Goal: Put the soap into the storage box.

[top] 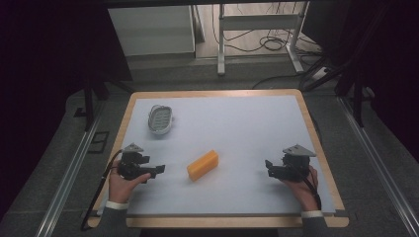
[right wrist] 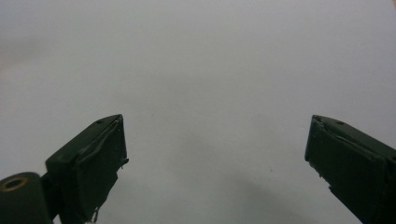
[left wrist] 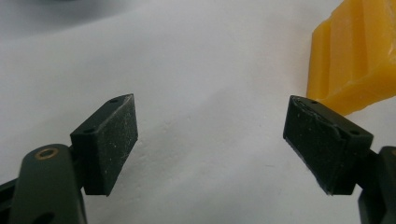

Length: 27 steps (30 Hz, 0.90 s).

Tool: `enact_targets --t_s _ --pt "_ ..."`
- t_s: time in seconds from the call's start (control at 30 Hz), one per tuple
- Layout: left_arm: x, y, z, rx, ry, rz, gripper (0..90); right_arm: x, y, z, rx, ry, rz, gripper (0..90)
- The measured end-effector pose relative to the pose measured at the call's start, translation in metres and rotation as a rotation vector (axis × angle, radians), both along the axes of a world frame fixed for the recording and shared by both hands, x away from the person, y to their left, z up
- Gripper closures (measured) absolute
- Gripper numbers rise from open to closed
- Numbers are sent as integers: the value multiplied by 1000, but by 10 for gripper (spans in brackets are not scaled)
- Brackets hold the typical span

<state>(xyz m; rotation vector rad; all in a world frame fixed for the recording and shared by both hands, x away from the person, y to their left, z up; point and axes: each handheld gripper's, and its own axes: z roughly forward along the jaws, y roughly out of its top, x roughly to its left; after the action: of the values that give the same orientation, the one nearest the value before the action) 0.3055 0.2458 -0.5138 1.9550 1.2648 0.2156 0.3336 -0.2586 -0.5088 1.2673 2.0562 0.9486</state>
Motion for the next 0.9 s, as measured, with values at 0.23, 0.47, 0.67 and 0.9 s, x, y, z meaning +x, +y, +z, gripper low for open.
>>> enact_targets --t_s 0.23,0.47,0.67,0.9 --pt "4 4 1 -6 -1 8 185 -5 -10 6 30 -25 1 70" --pt "2 4 3 -5 -1 3 185 -7 -12 8 22 -37 -9 71" --pt "1 5 4 0 -6 18 184 -8 -17 8 12 -36 -38 76" --pt "0 6 4 7 -8 22 183 -8 -23 10 21 -47 -45 83"
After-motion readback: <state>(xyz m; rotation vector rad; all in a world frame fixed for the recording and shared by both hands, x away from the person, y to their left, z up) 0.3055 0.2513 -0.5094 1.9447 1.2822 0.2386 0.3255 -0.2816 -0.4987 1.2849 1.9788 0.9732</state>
